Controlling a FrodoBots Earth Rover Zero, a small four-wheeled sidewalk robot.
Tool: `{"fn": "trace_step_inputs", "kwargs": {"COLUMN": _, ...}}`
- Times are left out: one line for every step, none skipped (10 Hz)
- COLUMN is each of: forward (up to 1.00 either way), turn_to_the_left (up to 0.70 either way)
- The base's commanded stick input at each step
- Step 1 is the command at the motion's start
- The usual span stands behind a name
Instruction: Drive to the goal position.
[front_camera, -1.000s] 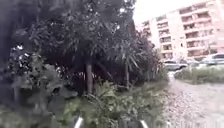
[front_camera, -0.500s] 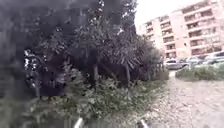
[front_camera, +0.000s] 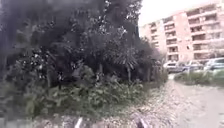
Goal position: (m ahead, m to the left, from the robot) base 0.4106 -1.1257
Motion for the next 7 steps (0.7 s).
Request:
{"fn": "trace_step_inputs", "kwargs": {"forward": 0.0, "turn_to_the_left": -0.7}}
{"fn": "trace_step_inputs", "kwargs": {"forward": 0.0, "turn_to_the_left": -0.99}}
{"fn": "trace_step_inputs", "kwargs": {"forward": 0.0, "turn_to_the_left": -1.0}}
{"fn": "trace_step_inputs", "kwargs": {"forward": 0.0, "turn_to_the_left": -1.0}}
{"fn": "trace_step_inputs", "kwargs": {"forward": 0.0, "turn_to_the_left": -1.0}}
{"fn": "trace_step_inputs", "kwargs": {"forward": 0.0, "turn_to_the_left": -1.0}}
{"fn": "trace_step_inputs", "kwargs": {"forward": 0.0, "turn_to_the_left": -1.0}}
